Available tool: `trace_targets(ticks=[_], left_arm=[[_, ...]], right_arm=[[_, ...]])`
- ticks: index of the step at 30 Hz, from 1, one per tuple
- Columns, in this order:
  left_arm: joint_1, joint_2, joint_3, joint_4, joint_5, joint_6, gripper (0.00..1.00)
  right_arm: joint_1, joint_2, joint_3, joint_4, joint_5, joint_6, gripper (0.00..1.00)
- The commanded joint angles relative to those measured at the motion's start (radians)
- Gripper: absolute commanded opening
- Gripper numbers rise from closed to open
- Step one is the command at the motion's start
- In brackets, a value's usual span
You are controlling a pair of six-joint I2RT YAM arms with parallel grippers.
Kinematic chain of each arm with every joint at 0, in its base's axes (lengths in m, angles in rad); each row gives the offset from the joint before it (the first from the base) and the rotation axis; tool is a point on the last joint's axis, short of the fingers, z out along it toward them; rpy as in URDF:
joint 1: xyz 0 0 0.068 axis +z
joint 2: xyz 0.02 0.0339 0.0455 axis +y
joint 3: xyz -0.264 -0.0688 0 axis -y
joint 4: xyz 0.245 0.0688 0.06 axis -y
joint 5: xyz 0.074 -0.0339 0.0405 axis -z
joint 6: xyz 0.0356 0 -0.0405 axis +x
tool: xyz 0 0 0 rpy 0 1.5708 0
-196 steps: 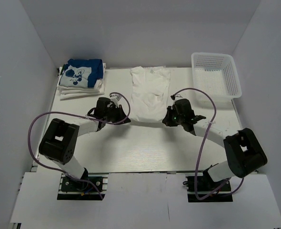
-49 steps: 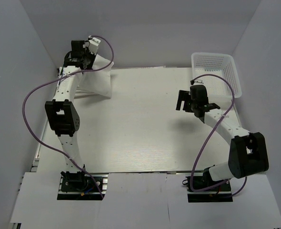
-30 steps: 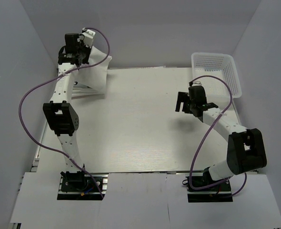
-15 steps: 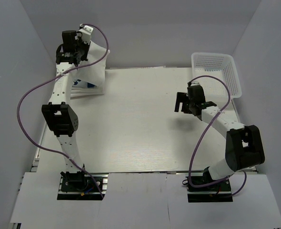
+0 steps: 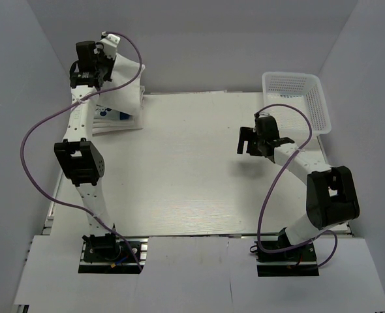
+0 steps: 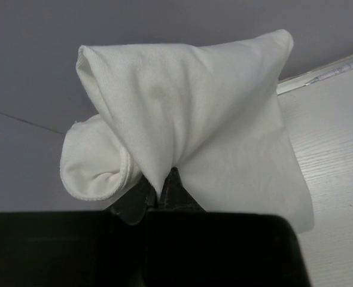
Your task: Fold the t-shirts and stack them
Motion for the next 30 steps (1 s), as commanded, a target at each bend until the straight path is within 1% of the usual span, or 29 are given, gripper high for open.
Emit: trace_targets(ticks=[1,2,4,8,12,16,20,24,26,27,28,29,30], left_arm=[[0.036,0.019,0.047,0.087,0.01,0.043,0.0],[0.036,0.036,0.081,0.075,0.02,0.055,0.0],[0.064,0.079,0.101,0.075,0.031,0.065,0.0],[0.087,0.126,0.101,0.087,0.07,0.075,0.0],[0.119,0.168,0.101,0.11,0.05,0.075,0.0],[0.156,0.194,0.089,0.15,0.076,0.066,0.0],[0.165,0.228,0.098,0.187,0.097,0.066,0.0],[0.175,0.257,0.098,0.213,0.097,0.066,0.0],[0.185,0.269,0.098,0.251,0.097,0.055,0.0],[0.185,0.28,0.089,0.265,0.065,0.037,0.02],[0.185,0.291,0.089,0.276,0.047,0.023,0.19],[0.185,0.291,0.089,0.285,0.036,0.023,0.41],[0.185,0.291,0.089,0.285,0.027,0.007,0.79]], right_arm=[[0.001,-0.002,0.031,0.003,-0.011,0.012,0.91],[0.0,-0.002,0.029,0.003,-0.01,0.015,0.91],[-0.002,-0.004,0.021,-0.003,-0.008,0.013,0.91],[-0.001,0.011,0.04,-0.028,0.005,0.021,0.91],[0.001,0.03,0.052,-0.059,0.027,0.029,0.91],[0.001,0.051,0.041,-0.049,0.018,0.038,0.91],[0.006,0.084,0.064,-0.069,-0.004,0.048,0.91],[0.007,0.074,0.07,-0.068,0.004,0.052,0.91],[0.009,0.065,0.067,-0.069,0.004,0.05,0.91],[0.007,0.062,0.069,-0.069,0.007,0.053,0.91],[0.009,0.062,0.067,-0.069,0.008,0.053,0.91],[0.009,0.061,0.072,-0.069,0.008,0.052,0.91],[0.007,0.058,0.072,-0.072,0.012,0.053,0.91]])
